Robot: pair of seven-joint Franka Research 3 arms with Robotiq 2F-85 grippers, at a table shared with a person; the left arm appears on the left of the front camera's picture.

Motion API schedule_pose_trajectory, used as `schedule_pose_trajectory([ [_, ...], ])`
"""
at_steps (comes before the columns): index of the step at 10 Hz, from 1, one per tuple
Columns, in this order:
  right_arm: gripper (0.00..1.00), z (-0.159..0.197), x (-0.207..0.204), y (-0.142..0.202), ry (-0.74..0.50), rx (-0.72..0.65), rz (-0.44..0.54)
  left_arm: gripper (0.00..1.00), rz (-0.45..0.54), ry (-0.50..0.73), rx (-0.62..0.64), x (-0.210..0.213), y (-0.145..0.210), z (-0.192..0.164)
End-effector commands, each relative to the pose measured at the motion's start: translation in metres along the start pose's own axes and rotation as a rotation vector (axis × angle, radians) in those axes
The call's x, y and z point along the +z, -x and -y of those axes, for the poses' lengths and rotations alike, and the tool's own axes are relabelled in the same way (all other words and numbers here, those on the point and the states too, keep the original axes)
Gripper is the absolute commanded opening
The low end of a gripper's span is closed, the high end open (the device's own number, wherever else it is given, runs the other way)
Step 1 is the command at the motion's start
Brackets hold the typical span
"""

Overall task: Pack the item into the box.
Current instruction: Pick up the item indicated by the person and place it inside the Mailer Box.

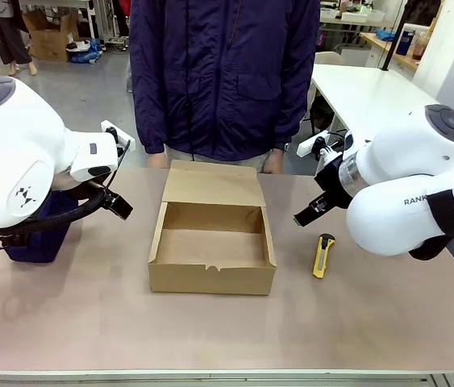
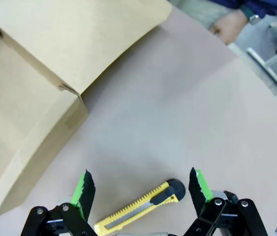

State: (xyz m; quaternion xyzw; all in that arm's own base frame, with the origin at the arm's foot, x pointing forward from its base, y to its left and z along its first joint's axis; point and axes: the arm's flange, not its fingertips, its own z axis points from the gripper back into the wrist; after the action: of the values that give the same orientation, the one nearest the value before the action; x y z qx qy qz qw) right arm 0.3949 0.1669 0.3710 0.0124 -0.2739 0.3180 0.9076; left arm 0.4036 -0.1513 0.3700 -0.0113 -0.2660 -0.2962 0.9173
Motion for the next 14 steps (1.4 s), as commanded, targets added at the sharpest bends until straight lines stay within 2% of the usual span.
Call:
schedule_pose_trajectory([
  [1,1.0,0.0,0.0,0.0,0.0,-0.001,0.0,1.0,0.0,0.0,0.0,0.0,0.0,0.0],
  [2,1.0,0.0,0.0,0.0,0.0,0.0,0.0,1.0,0.0,0.0,0.0,0.0,0.0,0.0],
  [3,1.0,0.001,0.011,-0.002,-0.045,-0.035,-0.053,1.0,-0.003,0.027,-0.008,0.018,0.001,-0.011],
  [4,1.0,0.004,0.03,-0.003,-0.08,-0.053,-0.07,1.0,-0.049,0.064,-0.018,0.041,0.001,-0.017],
  [5,1.0,0.007,0.058,-0.003,-0.086,-0.06,-0.081,1.0,-0.101,0.108,-0.058,0.072,-0.002,-0.015],
  [6,1.0,0.011,0.089,0.0,-0.083,-0.075,-0.076,1.0,-0.086,0.122,-0.065,0.107,-0.007,-0.011],
  [7,1.0,0.015,0.125,0.009,-0.108,-0.1,-0.048,1.0,-0.099,0.136,-0.034,0.149,-0.021,0.009],
  [8,1.0,0.022,0.152,0.021,-0.135,-0.164,-0.048,1.0,-0.117,0.174,0.039,0.178,-0.021,0.005],
  [10,1.0,0.053,0.199,0.063,-0.289,-0.37,0.023,1.0,-0.022,0.325,0.178,0.218,-0.003,-0.037],
  [11,1.0,0.081,0.22,0.098,-0.366,-0.528,0.127,1.0,0.037,0.437,0.298,0.224,0.017,-0.078],
  [12,1.0,0.105,0.232,0.13,-0.432,-0.658,0.208,1.0,0.088,0.56,0.391,0.222,0.044,-0.117],
  [14,1.0,0.16,0.245,0.189,-0.594,-0.876,0.34,1.0,0.203,0.713,0.612,0.208,0.103,-0.183],
])
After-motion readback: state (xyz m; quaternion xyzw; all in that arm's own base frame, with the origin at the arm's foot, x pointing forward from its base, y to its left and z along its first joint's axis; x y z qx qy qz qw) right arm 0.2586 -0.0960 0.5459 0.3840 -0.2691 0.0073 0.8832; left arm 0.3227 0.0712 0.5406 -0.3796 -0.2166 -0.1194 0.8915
